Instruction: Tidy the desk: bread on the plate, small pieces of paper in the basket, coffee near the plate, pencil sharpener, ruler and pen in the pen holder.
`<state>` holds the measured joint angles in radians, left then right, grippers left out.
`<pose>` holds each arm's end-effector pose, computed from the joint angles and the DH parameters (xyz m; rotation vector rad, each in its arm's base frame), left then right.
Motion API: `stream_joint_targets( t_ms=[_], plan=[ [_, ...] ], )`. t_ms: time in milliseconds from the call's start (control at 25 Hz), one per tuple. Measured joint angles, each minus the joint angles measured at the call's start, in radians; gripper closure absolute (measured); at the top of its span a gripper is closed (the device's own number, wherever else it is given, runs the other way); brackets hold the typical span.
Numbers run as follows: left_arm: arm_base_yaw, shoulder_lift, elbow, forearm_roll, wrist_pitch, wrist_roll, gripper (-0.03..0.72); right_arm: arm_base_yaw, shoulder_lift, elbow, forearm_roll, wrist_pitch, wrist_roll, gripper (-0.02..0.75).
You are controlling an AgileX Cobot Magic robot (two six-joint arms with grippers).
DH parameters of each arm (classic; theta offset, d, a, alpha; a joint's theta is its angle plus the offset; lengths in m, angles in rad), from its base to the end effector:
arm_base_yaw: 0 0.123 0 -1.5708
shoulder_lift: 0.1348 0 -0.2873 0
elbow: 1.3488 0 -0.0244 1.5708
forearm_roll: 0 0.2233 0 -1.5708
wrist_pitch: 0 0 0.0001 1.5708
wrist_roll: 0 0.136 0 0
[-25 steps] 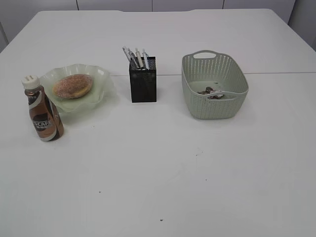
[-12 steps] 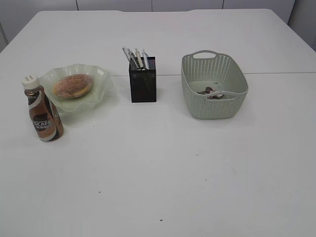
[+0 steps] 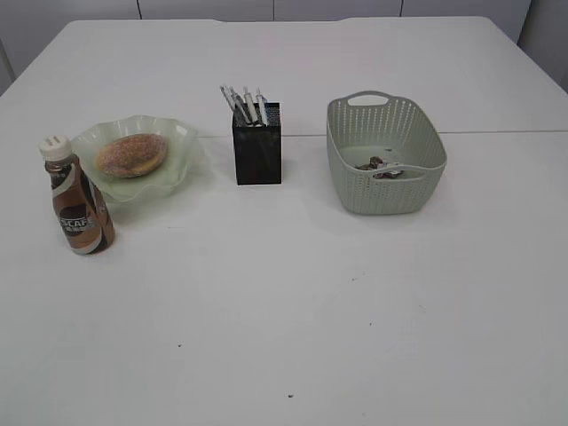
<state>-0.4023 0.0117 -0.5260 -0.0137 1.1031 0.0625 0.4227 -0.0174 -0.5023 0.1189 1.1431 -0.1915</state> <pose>0.0042 -0.0036 0.2459 0.4801 2.0239 -0.2245 -0.0055 0.0136 0.2352 -0.6512 2.0107 0.2819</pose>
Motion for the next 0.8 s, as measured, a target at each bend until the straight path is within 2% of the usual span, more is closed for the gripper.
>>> stream_joint_targets(
  t_ms=[160, 440, 520, 680, 800],
  plan=[
    [0.002, 0.000, 0.000, 0.033, 0.000, -0.042, 0.327, 0.000, 0.000, 0.005, -0.068, 0.006, 0.081, 0.276],
    [0.002, 0.000, 0.002, 0.037, 0.000, -0.050, 0.328, 0.000, 0.000, 0.005, -0.086, 0.006, 0.109, 0.278],
    [0.017, 0.000, 0.002, 0.037, 0.000, -0.050, 0.328, -0.024, 0.000, 0.005, -0.087, 0.006, 0.109, 0.279],
    [0.131, 0.000, 0.002, 0.037, 0.000, -0.052, 0.328, -0.151, 0.000, 0.005, -0.087, 0.006, 0.111, 0.279],
    [0.263, 0.000, 0.002, 0.037, 0.000, -0.052, 0.328, -0.223, 0.000, 0.005, -0.088, 0.006, 0.111, 0.279]
  ],
)
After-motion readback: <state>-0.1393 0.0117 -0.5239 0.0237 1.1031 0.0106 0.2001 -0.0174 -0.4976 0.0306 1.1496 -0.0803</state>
